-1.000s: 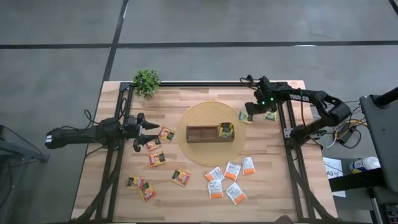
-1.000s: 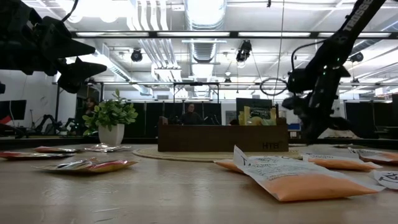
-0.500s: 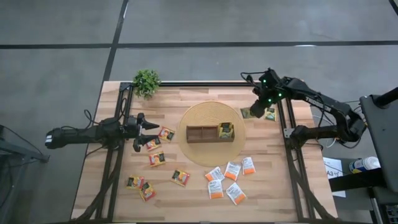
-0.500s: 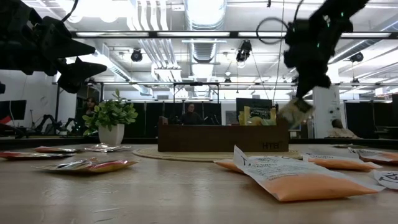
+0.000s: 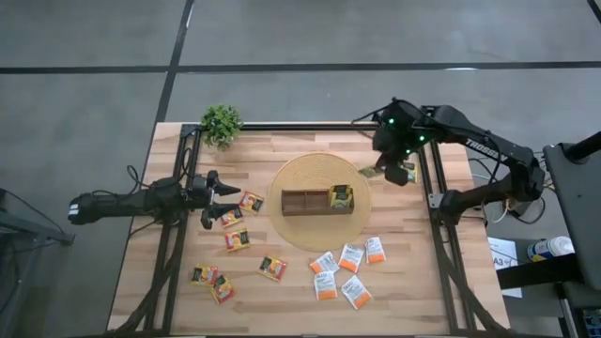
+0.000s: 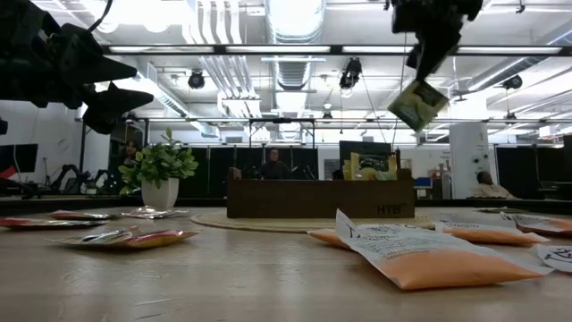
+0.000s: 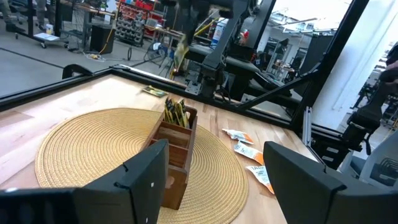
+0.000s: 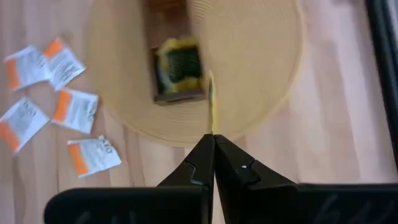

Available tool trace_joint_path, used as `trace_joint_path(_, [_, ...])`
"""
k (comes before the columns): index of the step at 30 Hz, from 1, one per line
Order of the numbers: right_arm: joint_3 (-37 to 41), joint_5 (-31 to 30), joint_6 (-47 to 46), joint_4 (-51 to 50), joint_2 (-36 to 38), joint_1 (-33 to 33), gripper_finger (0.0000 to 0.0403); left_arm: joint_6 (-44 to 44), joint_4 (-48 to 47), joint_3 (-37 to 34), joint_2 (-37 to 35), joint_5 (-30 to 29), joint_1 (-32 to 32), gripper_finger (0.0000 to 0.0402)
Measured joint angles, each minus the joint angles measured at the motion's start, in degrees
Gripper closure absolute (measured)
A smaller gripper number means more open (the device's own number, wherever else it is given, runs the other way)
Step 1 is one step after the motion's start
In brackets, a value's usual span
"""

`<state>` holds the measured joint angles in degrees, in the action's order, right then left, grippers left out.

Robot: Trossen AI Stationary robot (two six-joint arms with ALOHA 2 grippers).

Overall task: Pick & Place Tea
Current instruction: Put the yellow tea bag into the right section of the wooden organizer

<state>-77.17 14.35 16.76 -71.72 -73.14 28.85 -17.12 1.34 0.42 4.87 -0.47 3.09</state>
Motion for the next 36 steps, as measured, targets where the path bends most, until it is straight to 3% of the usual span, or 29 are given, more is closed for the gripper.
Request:
trace_joint_path(18, [-9.2,-4.65,3.67,-0.08,-19.96,-16.95,0.0395,0.0,-0.02,-0.01,0.0,0.0,-0.02,0.0145])
trace_joint_path(27, [-10.97,-8.82,4.94,0.14,-27.0,-18.51,0.0395,-0.02,-0.02,-0.01,0.0,0.0,0.0,0.0145])
trace_joint_path(36, [-14.81,-10.48,7.35,0.13,-28.5,-18.48,0.0395,0.0,0.0,-0.01,0.02,0.0,0.0,0.0145])
